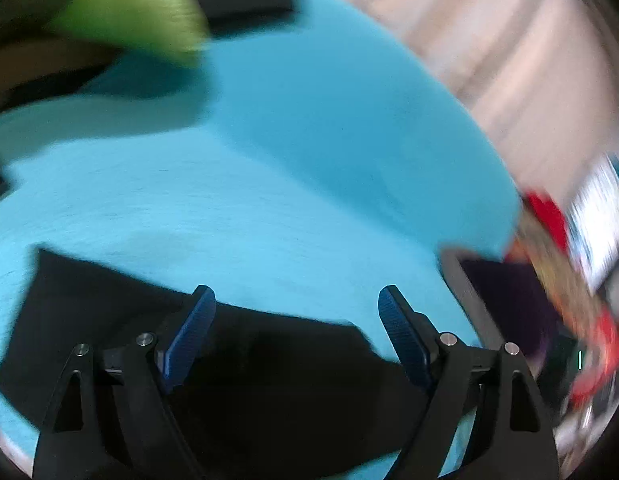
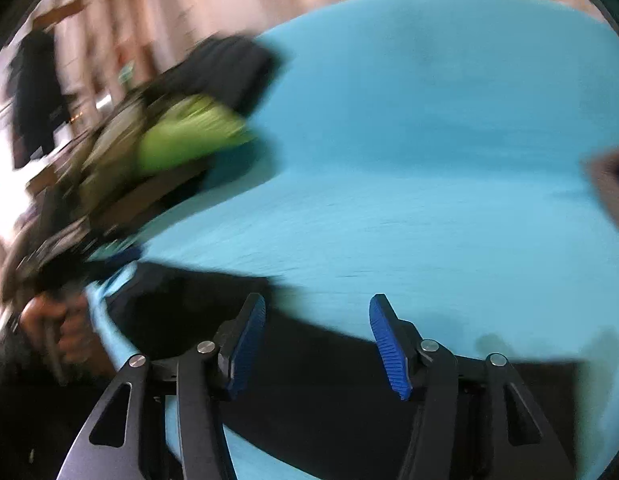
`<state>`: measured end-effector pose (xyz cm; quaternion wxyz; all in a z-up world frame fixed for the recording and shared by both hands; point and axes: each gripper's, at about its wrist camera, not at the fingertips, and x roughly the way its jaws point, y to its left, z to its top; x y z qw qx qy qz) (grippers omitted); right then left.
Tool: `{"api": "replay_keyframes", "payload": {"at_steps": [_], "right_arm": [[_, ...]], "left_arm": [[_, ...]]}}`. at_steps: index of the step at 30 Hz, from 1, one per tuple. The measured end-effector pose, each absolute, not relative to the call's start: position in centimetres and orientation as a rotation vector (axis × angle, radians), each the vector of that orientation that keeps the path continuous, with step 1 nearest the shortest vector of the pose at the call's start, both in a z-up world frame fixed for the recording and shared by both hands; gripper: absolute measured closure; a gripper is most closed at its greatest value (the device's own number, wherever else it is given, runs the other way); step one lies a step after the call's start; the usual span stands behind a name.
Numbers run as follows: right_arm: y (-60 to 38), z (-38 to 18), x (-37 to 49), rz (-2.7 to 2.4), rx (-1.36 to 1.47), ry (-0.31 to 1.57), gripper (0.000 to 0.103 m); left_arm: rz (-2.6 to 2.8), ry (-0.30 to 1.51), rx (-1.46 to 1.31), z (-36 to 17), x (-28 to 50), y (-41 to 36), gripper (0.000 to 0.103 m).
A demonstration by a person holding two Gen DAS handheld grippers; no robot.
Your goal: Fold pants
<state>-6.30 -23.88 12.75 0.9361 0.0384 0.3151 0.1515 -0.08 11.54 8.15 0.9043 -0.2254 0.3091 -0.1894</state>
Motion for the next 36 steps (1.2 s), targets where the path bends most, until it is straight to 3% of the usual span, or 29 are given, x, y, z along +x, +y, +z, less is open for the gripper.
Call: {"api": "replay_keyframes", "payload": {"at_steps": [5,10,11,14,16,19,36], "right_arm": [[-30.8,12.2,-11.1,0.2,0.123,0.661,0.044],[-33.8,6.7,-11.8,0.101,0.177,0.861,0.039],[-34.0,6.9,-12.3,0.12,0.182,0.811,0.037],[-34.0,6.7,-12.5,0.136,0.209,0.811,0.028],[-33.4,6.7,-12.5,0.143,0.225,0.808,0.013],[-31.6,6.4,-11.9,0.132,0.182,0.82,0.001],[-30.7,6.0,-12.2,0.07,0.148,0.773,0.0]], "left_arm": [[-0.554,0.721,-0.262,6.7,-1.4,3.2,0.02],[-0.499,0.864,-0.134,3.4,-0.5,-0.7,0.02],[-0.485,0.856,-0.123,3.1,-0.5,-1.0,0.019],[-0.47,0.832,-0.098,3.0,-1.3,-1.4,0.012],[-0.466,0.818,-0.101,2.9,-1.5,-1.7,0.007],[-0.457,0.819,-0.069,2.6,-1.8,-2.6,0.0],[-0.384,0.828,-0.099,2.8,-1.2,-2.9,0.0]]}}
